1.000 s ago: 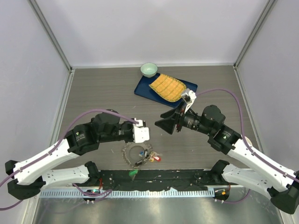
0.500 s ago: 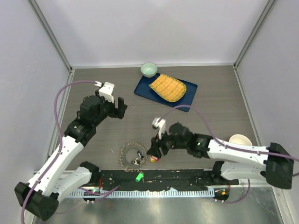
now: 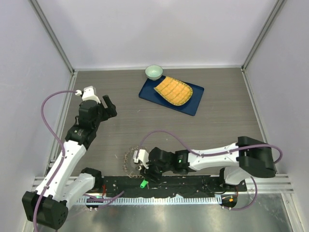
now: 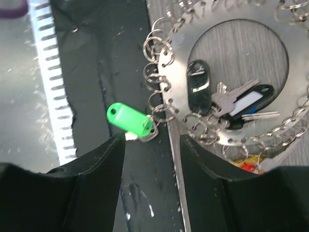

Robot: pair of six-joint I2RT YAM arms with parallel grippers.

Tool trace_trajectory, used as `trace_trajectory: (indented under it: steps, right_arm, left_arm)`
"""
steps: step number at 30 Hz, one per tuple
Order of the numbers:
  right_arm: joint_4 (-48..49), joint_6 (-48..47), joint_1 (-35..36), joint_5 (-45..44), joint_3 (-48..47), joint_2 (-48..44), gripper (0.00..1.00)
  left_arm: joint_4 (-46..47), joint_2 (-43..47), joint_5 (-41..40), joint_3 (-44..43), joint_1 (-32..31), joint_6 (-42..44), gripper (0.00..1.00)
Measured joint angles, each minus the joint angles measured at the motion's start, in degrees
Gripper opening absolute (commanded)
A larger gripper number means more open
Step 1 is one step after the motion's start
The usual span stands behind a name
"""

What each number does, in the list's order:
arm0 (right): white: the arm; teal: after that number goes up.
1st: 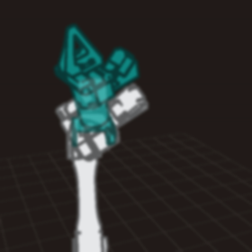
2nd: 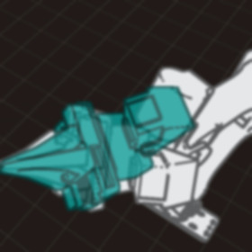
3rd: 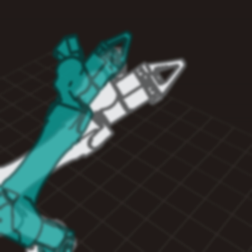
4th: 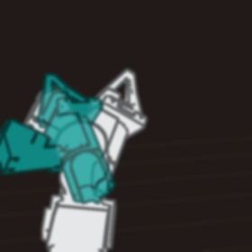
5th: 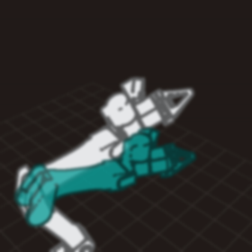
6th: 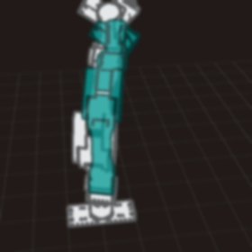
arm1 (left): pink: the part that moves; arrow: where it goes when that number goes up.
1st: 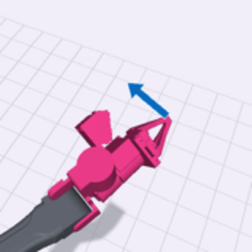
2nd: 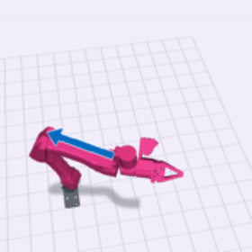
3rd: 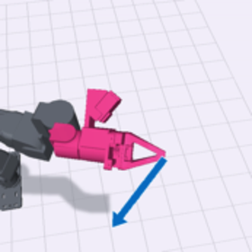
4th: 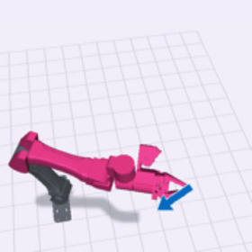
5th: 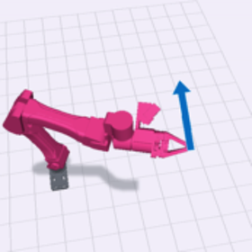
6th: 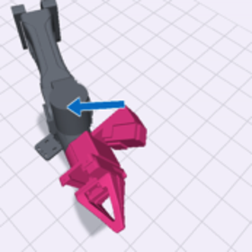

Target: Remove the keys from the keyring

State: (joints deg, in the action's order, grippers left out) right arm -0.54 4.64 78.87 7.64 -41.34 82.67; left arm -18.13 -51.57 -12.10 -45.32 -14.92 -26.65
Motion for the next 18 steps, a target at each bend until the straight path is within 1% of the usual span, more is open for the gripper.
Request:
trace_trajectory:
  steps: [1,7,11,18]
  right_arm:
    - [0.11,0.2,0.22,-1.51,-1.46,2.25,0.52]
    - [3.26,3.21,2.47,-6.97,-3.93,8.02,0.52]
    - [2.14,5.2,4.59,-11.58,-6.67,11.89,0.51]
    - [-1.07,7.85,7.65,-17.9,-8.55,13.09,0.5]
  left_arm:
    - [0.0,0.31,-0.7,0.24,0.07,-0.17,0.85]
    - [0.28,3.21,-4.57,2.6,0.15,-0.42,0.84]
    - [0.31,3.85,-5.57,2.95,0.17,-0.33,0.85]
    - [0.33,4.31,-5.95,3.06,0.17,-0.13,0.85]
